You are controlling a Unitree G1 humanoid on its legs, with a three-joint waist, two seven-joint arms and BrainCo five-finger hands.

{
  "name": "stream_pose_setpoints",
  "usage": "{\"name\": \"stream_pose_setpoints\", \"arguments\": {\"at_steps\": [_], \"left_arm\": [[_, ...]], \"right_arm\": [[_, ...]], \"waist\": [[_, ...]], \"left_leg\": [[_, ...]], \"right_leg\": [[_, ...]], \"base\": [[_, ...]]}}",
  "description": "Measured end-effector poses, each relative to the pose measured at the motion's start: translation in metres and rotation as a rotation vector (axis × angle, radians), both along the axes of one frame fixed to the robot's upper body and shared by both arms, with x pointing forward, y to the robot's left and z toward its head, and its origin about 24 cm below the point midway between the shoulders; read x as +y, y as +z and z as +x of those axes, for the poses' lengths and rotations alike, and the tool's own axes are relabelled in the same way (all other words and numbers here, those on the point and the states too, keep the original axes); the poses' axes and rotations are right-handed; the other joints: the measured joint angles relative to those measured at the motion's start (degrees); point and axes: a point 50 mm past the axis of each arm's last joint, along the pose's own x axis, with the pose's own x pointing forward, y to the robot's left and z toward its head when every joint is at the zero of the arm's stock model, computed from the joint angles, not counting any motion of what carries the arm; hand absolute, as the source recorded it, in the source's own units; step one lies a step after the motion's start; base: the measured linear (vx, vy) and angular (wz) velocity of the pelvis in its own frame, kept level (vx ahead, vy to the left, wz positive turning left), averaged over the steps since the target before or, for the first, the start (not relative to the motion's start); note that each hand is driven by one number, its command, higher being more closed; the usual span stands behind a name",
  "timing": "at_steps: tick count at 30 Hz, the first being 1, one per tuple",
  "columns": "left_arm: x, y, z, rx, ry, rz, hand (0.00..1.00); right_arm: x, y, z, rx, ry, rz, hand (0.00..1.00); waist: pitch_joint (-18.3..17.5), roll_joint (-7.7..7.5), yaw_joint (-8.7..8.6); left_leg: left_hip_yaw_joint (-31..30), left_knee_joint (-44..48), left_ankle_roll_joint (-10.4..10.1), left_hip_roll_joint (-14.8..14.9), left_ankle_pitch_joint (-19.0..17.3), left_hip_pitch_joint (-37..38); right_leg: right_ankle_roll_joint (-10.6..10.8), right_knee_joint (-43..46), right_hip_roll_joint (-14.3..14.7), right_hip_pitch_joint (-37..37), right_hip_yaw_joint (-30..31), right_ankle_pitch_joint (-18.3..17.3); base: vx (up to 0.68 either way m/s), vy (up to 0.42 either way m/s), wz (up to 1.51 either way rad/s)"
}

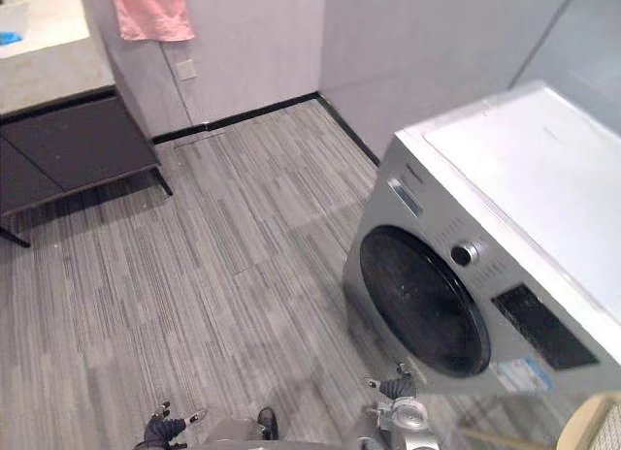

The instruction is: Pick up the laundry basket with both hands and put the clothes into the washing machine.

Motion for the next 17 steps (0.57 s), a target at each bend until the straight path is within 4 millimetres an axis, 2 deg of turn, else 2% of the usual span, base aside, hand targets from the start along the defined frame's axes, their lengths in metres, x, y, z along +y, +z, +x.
{"name": "stream_pose_setpoints", "arguments": {"at_steps": [1, 2, 3, 4, 5, 6, 7, 8, 10, 11, 12, 14, 16, 17], "left_arm": [[-0.004, 0.001, 0.009, -0.022, -0.003, -0.012, 0.00], [-0.007, 0.001, 0.013, -0.032, -0.002, -0.019, 0.00], [-0.010, 0.002, 0.017, -0.046, 0.008, -0.031, 0.00], [-0.012, 0.002, 0.020, -0.055, 0.015, -0.040, 0.00], [-0.015, 0.003, 0.024, -0.067, 0.019, -0.050, 0.00], [-0.017, 0.002, 0.024, -0.068, 0.023, -0.055, 0.00], [-0.019, 0.002, 0.024, -0.071, 0.040, -0.066, 0.00], [-0.022, 0.002, 0.025, -0.078, 0.054, -0.078, 0.00], [-0.032, 0.002, 0.030, -0.103, 0.103, -0.116, 0.00], [-0.036, 0.002, 0.029, -0.106, 0.129, -0.132, 0.00], [-0.034, 0.003, 0.030, -0.123, 0.143, -0.133, 0.00], [-0.035, 0.008, 0.040, -0.156, 0.130, -0.133, 0.00], [-0.040, 0.011, 0.048, -0.191, 0.124, -0.144, 0.00], [-0.042, 0.011, 0.050, -0.192, 0.122, -0.149, 0.00]], "right_arm": [[-0.001, 0.000, 0.000, 0.001, -0.002, 0.003, 0.00], [-0.001, 0.000, -0.001, 0.002, -0.004, 0.003, 0.00], [-0.002, 0.000, -0.002, 0.000, -0.016, 0.009, 0.00], [-0.002, 0.000, -0.002, -0.003, -0.017, 0.008, 0.00], [-0.003, 0.000, -0.003, -0.003, -0.020, 0.010, 0.00], [-0.004, 0.000, -0.004, -0.002, -0.023, 0.013, 0.00], [-0.006, 0.000, -0.006, -0.001, -0.024, 0.017, 0.00], [-0.006, 0.000, -0.005, -0.003, -0.030, 0.021, 0.00], [-0.007, 0.007, 0.008, -0.049, -0.027, 0.017, 0.00], [-0.005, 0.008, 0.010, -0.059, -0.025, 0.021, 0.00], [-0.001, 0.008, 0.010, -0.063, -0.028, 0.033, 0.00], [0.002, 0.008, 0.011, -0.067, -0.030, 0.041, 0.00], [0.001, 0.012, 0.015, -0.093, -0.046, 0.043, 0.00], [-0.001, 0.012, 0.015, -0.096, -0.054, 0.041, 0.00]], "waist": [[0.4, -0.33, -0.50], [0.6, -0.22, -0.82], [0.8, 0.09, -1.39], [0.9, 0.10, -1.79], [1.2, -0.70, -2.23], [1.2, -0.82, -2.19], [0.7, -0.92, -2.15], [0.7, -0.08, -1.96], [1.9, 2.35, -1.82], [2.3, 3.32, -0.98], [2.5, 3.09, 0.19], [2.6, 2.02, 0.84], [2.5, 1.47, 0.90], [2.4, 1.46, 0.88]], "left_leg": [[-2.6, -0.2, -0.2, -0.7, -0.8, 1.5], [-3.6, -0.2, -0.2, -0.7, -1.2, 2.0], [-6.3, -0.2, -1.1, -0.9, -1.6, 3.3], [-7.5, -0.2, -1.6, -1.2, -2.1, 3.9], [-10.4, -0.2, -3.1, -2.0, -3.6, 5.8], [-11.6, 0.0, -3.6, -2.0, -4.4, 6.6], [-12.8, 0.5, -4.7, -1.0, -5.2, 7.8], [-12.3, 2.1, -5.1, -0.1, -5.2, 7.5], [-9.3, 19.3, -7.8, 3.7, -3.5, -1.0], [-6.2, 30.5, -9.1, 7.6, -1.3, -5.4], [-2.4, 36.8, -8.8, 10.8, -1.5, -7.0], [1.7, 38.3, -8.1, 12.6, -1.9, -8.3], [6.9, 31.1, -8.1, 13.6, -1.9, -9.9], [7.5, 27.4, -8.1, 13.4, -1.9, -9.9]], "right_leg": [[0.0, -5.1, 3.6, -2.6, 1.1, 0.0], [0.0, -7.8, 4.9, -3.3, 1.7, 0.2], [0.7, -14.5, 7.2, -4.2, 3.7, 1.3], [0.5, -18.2, 7.9, -4.1, 4.7, 2.3], [-0.2, -23.7, 8.4, -4.1, 7.4, 4.7], [-1.2, -23.2, 8.6, -4.1, 8.1, 7.1], [-3.3, -21.1, 8.9, -3.3, 7.4, 10.9], [-4.2, -20.0, 9.2, -3.3, 6.2, 9.6], [-6.8, -20.4, 10.7, -0.5, 2.2, 7.4], [-8.4, -21.4, 12.5, 2.8, 0.8, 6.3], [-9.6, -22.9, 13.5, 6.5, -0.1, 5.5], [-10.0, -25.5, 13.5, 10.7, -0.9, 5.2], [-9.9, -29.0, 13.0, 14.7, -2.7, 5.2], [-9.9, -29.5, 12.8, 15.1, -3.1, 5.2]], "base": [[0.27, -0.047, 0.94], [0.31, -0.088, 1.26], [0.27, -0.100, 1.04], [0.44, -0.213, 1.44], [0.40, -0.222, 1.14], [0.54, -0.327, 1.36], [0.42, -0.260, 0.85], [0.54, -0.311, 0.89], [0.53, -0.315, 0.59], [0.51, -0.303, 0.28], [0.42, -0.225, 0.12], [0.33, -0.155, 0.23], [0.33, -0.108, 0.34], [0.14, -0.013, 0.20]]}}
